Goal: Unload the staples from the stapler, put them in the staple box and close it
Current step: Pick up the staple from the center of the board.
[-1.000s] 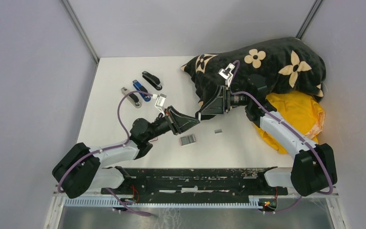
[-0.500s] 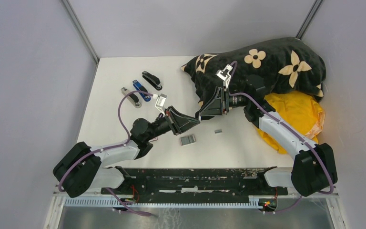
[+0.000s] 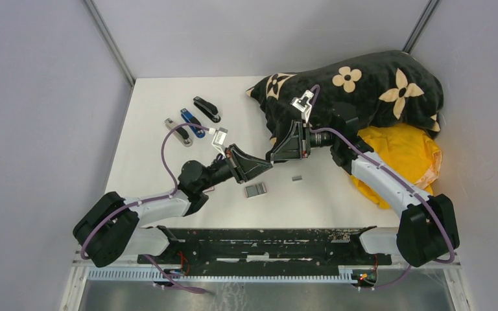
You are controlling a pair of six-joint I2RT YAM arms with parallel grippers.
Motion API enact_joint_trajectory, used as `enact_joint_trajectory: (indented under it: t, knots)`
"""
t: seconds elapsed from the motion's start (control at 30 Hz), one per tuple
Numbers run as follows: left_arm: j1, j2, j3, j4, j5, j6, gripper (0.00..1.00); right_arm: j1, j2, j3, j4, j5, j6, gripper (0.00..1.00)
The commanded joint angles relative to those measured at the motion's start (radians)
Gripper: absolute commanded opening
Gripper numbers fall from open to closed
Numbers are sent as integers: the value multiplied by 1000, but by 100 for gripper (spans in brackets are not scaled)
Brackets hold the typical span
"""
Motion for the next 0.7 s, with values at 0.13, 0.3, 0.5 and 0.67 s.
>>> enact_joint_trajectory:
  t: [0.13, 0.3, 0.5, 0.67]
  knots:
    - [4, 17, 12, 52, 6, -34, 18, 8, -21, 43, -54, -28, -91, 21]
    - [4, 14, 8, 52, 5, -35, 28, 6, -22, 68, -164, -15, -180, 19]
    - [19, -93, -31, -65, -14, 34, 46, 3, -18, 103, -317, 31, -292, 18]
    - [31, -337, -52, -514, -183, 252, 51, 10, -7, 126, -462, 131, -400, 18]
